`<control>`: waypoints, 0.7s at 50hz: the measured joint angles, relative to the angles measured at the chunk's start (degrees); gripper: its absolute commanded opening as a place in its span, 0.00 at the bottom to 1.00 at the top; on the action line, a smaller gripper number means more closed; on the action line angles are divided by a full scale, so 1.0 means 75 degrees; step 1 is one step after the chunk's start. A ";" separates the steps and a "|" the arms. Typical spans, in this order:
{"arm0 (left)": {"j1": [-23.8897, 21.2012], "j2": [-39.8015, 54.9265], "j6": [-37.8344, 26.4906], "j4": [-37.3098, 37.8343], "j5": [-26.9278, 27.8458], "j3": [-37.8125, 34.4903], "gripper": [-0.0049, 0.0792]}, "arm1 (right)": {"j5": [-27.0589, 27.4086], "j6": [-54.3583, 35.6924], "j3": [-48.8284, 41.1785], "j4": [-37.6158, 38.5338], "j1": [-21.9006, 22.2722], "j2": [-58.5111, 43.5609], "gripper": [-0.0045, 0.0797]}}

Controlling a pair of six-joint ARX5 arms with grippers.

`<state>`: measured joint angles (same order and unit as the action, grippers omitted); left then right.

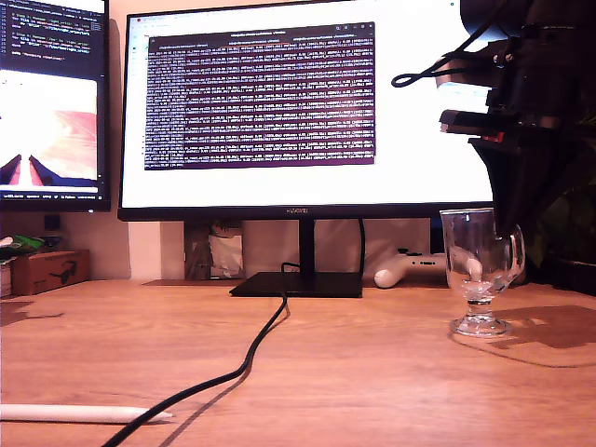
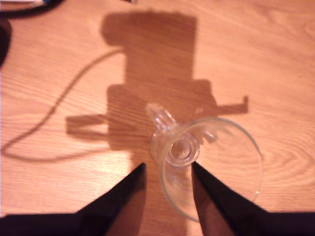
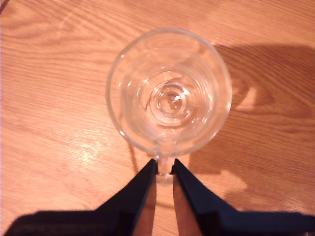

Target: Pick the small glass cups in front of you with each of your hands, and place them behind the white pen

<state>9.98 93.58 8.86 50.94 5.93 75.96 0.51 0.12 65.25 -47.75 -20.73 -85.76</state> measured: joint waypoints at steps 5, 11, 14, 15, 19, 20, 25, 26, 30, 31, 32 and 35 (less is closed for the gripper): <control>0.0000 0.0128 0.0000 -0.0006 -0.0003 0.0000 0.34 | 0.0000 -0.0003 0.0000 0.0035 0.0000 0.0000 0.04; 0.0006 0.0157 0.0000 -0.0017 0.0000 0.0000 0.20 | 0.0000 -0.0003 0.0000 0.0082 0.0000 0.0000 0.04; 0.0006 0.0157 0.0000 -0.0052 0.0000 0.0000 0.16 | 0.0000 0.0000 0.0000 0.0082 0.0000 0.0000 0.04; 0.0009 0.0157 0.0000 -0.0067 0.0000 0.0000 0.15 | 0.0000 0.0000 0.0000 0.0082 0.0000 0.0000 0.04; 0.0020 0.0157 -0.0003 -0.0149 0.0000 0.0000 0.10 | 0.0000 -0.0003 0.0000 0.0085 0.0000 0.0000 0.04; 0.0023 0.0157 -0.0003 -0.0166 0.0000 0.0000 0.09 | 0.0000 0.0000 0.0000 0.0085 0.0000 0.0000 0.04; 0.0026 0.0157 -0.0061 -0.0178 0.0009 0.0000 0.03 | 0.0000 0.0000 0.0000 0.0096 0.0000 0.0000 0.04; 0.0026 0.0157 -0.0061 -0.0181 0.0015 0.0000 0.03 | 0.0000 0.0000 0.0000 0.0102 0.0000 0.0000 0.04; 0.0026 0.0157 -0.0216 -0.0178 0.0023 0.0000 0.03 | 0.0000 -0.0003 0.0000 0.0146 0.0000 0.0000 0.04; 0.0026 0.0157 -0.0221 -0.0175 0.0023 0.0000 0.03 | 0.0000 0.0000 0.0000 0.0157 0.0000 0.0000 0.04; 0.0026 0.0157 -0.0289 -0.0175 0.0026 0.0000 0.03 | 0.0000 0.0000 0.0000 0.0166 0.0000 0.0000 0.04; 0.0026 0.0157 -0.0329 -0.0154 0.0029 0.0000 0.03 | 0.0000 0.0000 0.0000 0.0187 0.0000 0.0000 0.04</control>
<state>10.17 94.76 6.39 49.78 6.15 75.96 0.51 0.12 65.25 -46.35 -20.73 -85.76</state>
